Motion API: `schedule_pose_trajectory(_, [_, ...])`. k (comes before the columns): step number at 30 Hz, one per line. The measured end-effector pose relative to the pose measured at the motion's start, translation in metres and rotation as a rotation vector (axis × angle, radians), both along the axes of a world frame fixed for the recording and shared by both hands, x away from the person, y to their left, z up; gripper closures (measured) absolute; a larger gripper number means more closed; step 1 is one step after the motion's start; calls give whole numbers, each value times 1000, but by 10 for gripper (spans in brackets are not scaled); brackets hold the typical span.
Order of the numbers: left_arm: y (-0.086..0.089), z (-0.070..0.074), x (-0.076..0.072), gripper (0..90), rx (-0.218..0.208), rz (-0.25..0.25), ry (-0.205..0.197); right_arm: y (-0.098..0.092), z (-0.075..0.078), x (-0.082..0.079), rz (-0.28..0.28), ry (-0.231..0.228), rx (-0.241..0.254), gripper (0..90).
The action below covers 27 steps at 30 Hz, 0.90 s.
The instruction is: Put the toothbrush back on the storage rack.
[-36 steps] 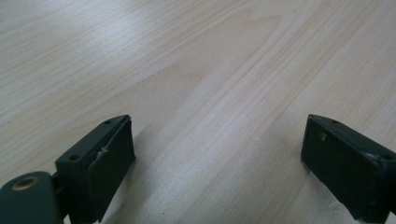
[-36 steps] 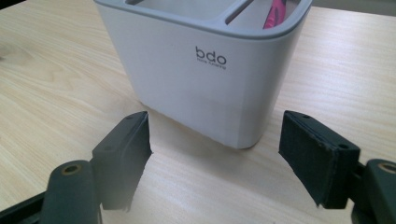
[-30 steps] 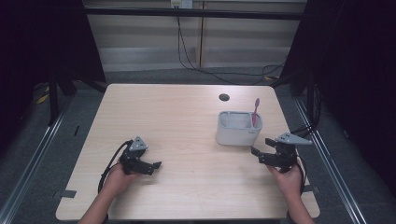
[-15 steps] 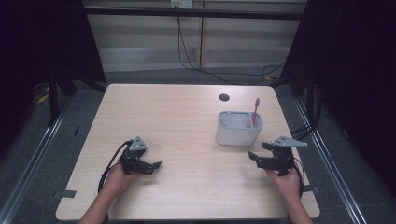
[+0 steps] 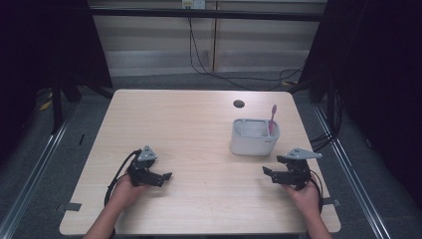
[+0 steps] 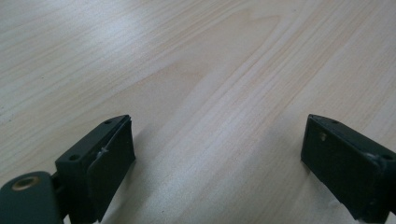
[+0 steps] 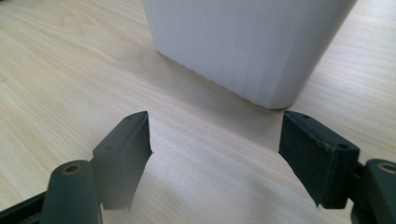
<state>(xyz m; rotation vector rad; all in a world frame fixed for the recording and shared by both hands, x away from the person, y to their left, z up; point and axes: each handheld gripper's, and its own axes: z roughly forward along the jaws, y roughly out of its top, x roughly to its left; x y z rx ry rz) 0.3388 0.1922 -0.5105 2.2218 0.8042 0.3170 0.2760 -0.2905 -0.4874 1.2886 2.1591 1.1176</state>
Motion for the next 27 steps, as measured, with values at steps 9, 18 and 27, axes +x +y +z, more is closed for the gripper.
schedule_pose_trajectory(9, [0, 0, 0, 91, -1, 0, -1, 6, -7, 1, 47, 36, -23, 248])
schedule_pose_trajectory(18, [0, 0, 0, 91, -1, 0, 2, 7, -9, 1, 55, 54, -23, 251])
schedule_pose_trajectory(27, [0, 0, 0, 91, -1, 1, 1, 8, -12, 1, 64, 69, -40, 245])
